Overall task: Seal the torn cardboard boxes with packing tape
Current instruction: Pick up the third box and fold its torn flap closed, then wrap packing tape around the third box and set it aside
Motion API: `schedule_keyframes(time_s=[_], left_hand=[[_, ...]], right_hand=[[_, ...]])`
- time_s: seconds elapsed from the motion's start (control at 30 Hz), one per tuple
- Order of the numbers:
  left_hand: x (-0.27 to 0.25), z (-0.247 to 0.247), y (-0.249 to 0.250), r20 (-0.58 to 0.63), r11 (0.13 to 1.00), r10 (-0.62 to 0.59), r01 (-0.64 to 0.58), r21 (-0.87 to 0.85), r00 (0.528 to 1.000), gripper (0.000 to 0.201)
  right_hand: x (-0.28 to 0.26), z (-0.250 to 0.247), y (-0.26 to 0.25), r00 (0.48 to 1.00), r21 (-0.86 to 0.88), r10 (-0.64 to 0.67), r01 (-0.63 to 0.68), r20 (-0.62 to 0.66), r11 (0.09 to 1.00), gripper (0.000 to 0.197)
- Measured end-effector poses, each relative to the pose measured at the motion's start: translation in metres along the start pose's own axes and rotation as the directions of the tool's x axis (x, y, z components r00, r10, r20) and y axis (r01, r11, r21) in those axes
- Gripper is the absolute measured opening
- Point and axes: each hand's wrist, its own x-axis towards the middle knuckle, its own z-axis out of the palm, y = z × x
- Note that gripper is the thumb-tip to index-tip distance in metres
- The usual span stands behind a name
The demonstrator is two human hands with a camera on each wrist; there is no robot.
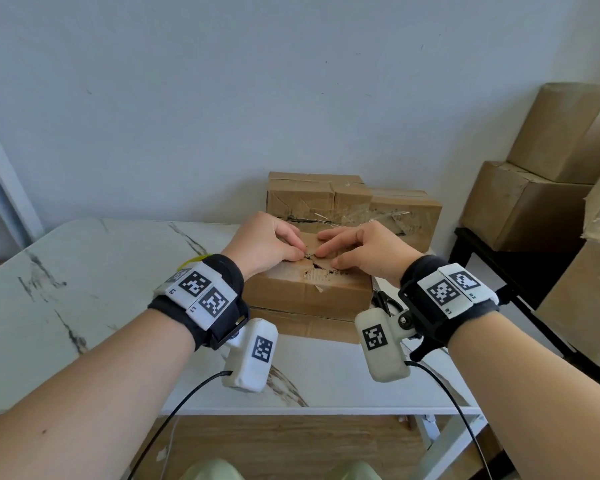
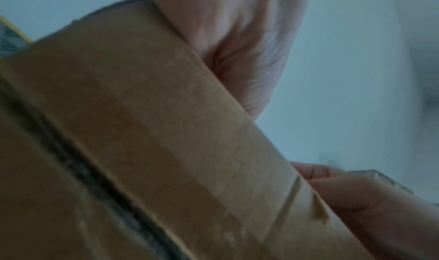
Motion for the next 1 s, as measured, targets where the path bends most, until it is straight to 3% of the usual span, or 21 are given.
schedule_keyframes(time_s=[0.1,0.2,0.33,0.53,0.63,0.73,0.87,1.0], left_hand=[[-0.002,-0.002,0.004,0.007,1.000,-0.007,0.007,0.000,1.000,0.008],[-0.004,-0.015,0.010,0.006,1.000,-0.006,0.006,-0.006,1.000,0.014],[-0.006,-0.043,0.012,-0.086,0.998,0.018,-0.013,0.057,0.996,0.018],[-0.017,-0.079,-0.013,-0.110,0.991,-0.133,0.135,0.007,0.985,0.021],[-0.024,-0.089,-0.028,-0.060,0.977,-0.214,0.215,0.001,0.975,0.021],[-0.031,-0.092,-0.042,0.043,0.955,-0.255,0.245,0.165,0.966,0.025],[-0.037,-0.090,-0.054,0.211,0.904,-0.311,0.220,0.367,0.927,0.025],[-0.035,-0.083,-0.057,0.353,0.821,-0.327,0.079,0.565,0.877,0.048]], right_hand=[[0.001,-0.001,-0.004,1.000,0.039,0.015,-0.015,-0.019,0.999,0.032],[0.002,-0.003,-0.017,0.999,-0.075,0.031,-0.035,-0.041,0.997,0.027],[0.005,0.002,-0.042,0.998,-0.204,0.021,-0.034,-0.064,0.978,0.027],[0.023,0.032,-0.080,0.999,-0.262,0.011,-0.024,-0.050,0.965,0.027],[0.032,0.055,-0.094,0.999,-0.284,0.023,-0.030,-0.026,0.958,0.025],[0.039,0.072,-0.103,0.999,-0.331,0.026,-0.036,-0.034,0.943,0.026],[0.043,0.085,-0.108,0.999,-0.352,0.042,-0.050,-0.029,0.935,0.027],[0.046,0.089,-0.108,0.998,-0.364,0.054,-0.057,-0.020,0.929,0.027]])
